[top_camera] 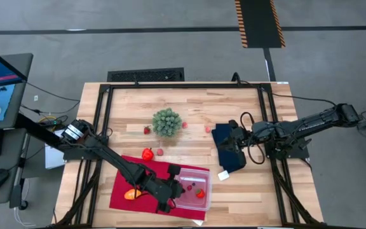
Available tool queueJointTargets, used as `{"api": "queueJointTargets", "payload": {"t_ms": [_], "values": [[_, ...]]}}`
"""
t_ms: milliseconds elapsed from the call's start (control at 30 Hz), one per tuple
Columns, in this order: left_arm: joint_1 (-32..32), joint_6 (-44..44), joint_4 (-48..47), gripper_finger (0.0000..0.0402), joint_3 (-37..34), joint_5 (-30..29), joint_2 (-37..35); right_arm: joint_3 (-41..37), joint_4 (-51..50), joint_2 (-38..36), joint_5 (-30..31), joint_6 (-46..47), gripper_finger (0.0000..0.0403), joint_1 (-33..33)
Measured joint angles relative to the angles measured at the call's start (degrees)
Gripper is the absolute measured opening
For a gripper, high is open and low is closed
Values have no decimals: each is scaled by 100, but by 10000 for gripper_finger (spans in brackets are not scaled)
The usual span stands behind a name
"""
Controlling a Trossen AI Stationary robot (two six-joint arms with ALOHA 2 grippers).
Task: Pick and placing Produce into tupperware
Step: Put the cherry into the transparent bin, then put the strawberry into the transparent bin
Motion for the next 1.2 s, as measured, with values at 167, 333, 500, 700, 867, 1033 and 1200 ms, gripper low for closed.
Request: {"api": "queueJointTargets", "payload": {"t_ms": [167,333,500,700,867,1033,1200], "values": [[6,-26,9,41,-2,-38,0,0,2,0,0,0,77,0],[5,-52,3,85,-2,-382,2,0,1,0,0,0,77,0],[-94,-170,-421,122,-2,-1654,0,0,0,0,0,0,77,0],[-311,-1411,-1983,163,-4,-2924,0,0,-3,0,-1,2,77,2],[-766,-3284,-3235,175,-7,-4017,0,0,-22,1,-2,2,77,2],[-1454,-4349,-3744,177,-7,-4597,-28,0,-22,2,-2,7,77,4],[-2149,-5431,-4372,177,-4,-5085,-44,0,-18,2,-1,7,77,4]]}}
